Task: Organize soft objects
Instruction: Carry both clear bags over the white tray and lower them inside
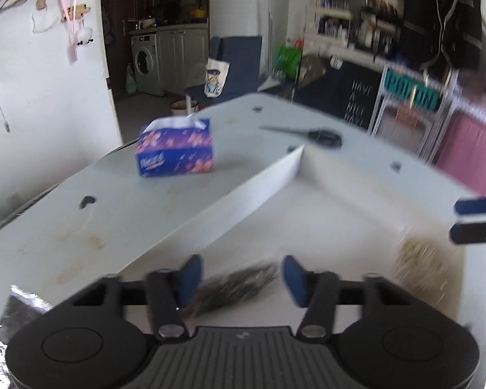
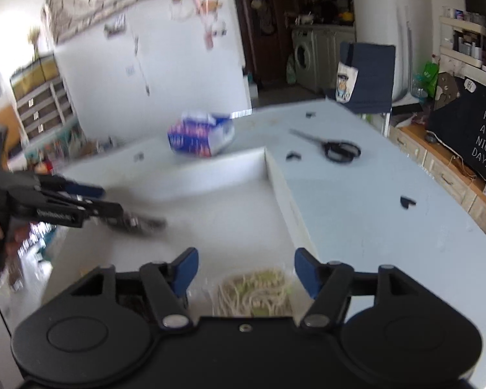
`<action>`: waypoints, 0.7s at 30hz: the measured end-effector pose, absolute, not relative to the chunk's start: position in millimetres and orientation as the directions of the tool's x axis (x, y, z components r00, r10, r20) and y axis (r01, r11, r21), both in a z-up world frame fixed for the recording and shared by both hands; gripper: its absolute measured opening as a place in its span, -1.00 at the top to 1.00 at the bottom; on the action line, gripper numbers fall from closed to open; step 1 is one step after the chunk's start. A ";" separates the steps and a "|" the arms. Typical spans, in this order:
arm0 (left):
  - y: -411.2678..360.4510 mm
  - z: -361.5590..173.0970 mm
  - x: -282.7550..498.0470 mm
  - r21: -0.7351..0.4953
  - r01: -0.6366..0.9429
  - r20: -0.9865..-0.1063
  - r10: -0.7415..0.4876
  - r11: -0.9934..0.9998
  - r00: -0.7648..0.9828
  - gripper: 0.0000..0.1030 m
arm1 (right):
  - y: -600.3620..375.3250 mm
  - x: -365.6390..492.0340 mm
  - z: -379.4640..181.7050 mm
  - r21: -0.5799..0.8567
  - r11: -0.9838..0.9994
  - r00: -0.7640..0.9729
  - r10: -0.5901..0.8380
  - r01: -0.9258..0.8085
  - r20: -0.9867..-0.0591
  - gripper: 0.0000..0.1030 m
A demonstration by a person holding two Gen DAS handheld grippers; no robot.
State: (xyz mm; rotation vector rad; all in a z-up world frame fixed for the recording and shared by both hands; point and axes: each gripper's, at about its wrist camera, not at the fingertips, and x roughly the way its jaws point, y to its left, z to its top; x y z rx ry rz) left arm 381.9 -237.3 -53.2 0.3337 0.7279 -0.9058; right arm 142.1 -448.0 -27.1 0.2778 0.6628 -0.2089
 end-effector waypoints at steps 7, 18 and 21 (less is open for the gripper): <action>-255.2 -79.9 393.7 -0.026 0.705 -0.759 -0.473 0.709 0.448 0.47 | -453.4 143.5 -28.0 0.209 0.933 0.767 -0.100 0.294 -0.634 0.13; -247.9 -110.2 384.4 0.042 0.667 -0.741 -0.425 0.744 0.520 0.40 | -441.8 154.0 -67.8 0.149 0.958 0.690 -0.065 0.245 -0.721 0.17; -248.2 -110.4 390.3 0.043 0.639 -0.735 -0.409 0.768 0.541 0.39 | -443.3 157.3 -71.9 0.143 0.958 0.684 -0.070 0.249 -0.726 0.15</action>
